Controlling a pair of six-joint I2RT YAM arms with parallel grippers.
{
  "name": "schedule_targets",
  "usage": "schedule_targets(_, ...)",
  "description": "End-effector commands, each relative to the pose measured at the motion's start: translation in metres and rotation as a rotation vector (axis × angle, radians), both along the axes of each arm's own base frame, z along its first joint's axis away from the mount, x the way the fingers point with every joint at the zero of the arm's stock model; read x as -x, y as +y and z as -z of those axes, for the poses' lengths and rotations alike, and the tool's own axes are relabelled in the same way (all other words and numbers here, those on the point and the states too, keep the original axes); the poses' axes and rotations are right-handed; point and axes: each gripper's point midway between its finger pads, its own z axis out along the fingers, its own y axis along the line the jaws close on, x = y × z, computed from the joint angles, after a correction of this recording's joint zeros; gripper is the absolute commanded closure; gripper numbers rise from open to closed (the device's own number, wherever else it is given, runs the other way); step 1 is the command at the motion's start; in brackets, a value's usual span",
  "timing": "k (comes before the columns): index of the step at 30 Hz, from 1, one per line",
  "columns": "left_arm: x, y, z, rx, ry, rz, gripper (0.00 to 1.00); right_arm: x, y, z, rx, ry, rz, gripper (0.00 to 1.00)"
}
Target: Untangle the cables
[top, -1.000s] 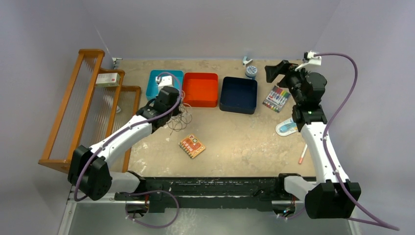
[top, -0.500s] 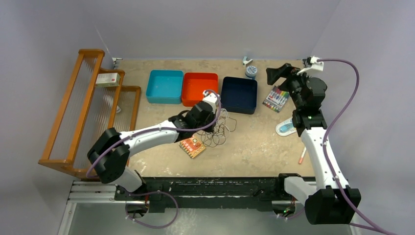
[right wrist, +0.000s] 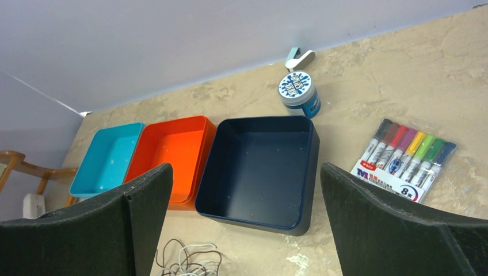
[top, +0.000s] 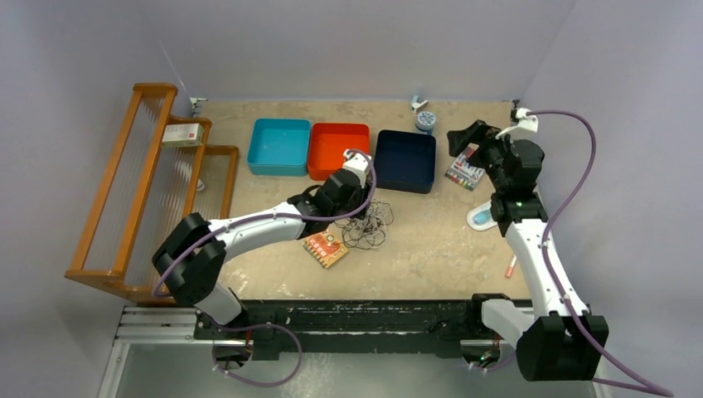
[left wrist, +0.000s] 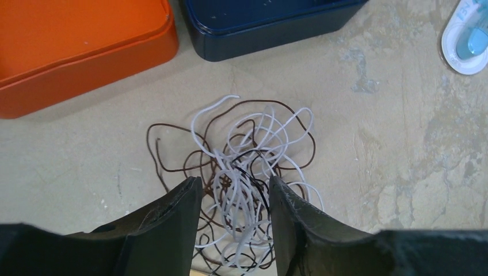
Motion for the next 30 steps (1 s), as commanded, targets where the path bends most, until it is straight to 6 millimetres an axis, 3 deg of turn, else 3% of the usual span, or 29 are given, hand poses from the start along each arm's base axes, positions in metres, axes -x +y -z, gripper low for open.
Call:
schedule_targets(1,-0.025,0.02,-0.054,0.084,-0.111,-0.091,0.54,0.003,0.002,-0.011,0.067,-0.051,-0.042,0.01)
schedule_targets(5,-0.037,0.056,-0.056,0.159,-0.076,-0.166,0.54,-0.001,0.01,-0.002,0.093,-0.016,-0.103,0.01)
schedule_targets(10,-0.036,0.079,-0.063,0.161,-0.084,-0.211,0.54,-0.004,0.047,0.028,0.138,0.069,-0.237,0.03)
schedule_targets(14,-0.031,0.079,-0.062,0.183,-0.071,-0.212,0.54,0.002,0.092,0.057,0.196,0.161,-0.355,0.03)
schedule_targets(18,-0.03,0.078,-0.065,0.212,-0.073,-0.217,0.54,0.016,0.124,0.097,0.183,0.273,-0.491,0.08)
schedule_targets(23,-0.032,0.075,-0.067,0.226,-0.079,-0.216,0.54,0.031,0.142,0.135,0.17,0.374,-0.593,0.14)
schedule_targets(30,-0.035,0.068,-0.064,0.234,-0.075,-0.201,0.54,0.037,0.157,0.157,0.172,0.419,-0.678,0.21)
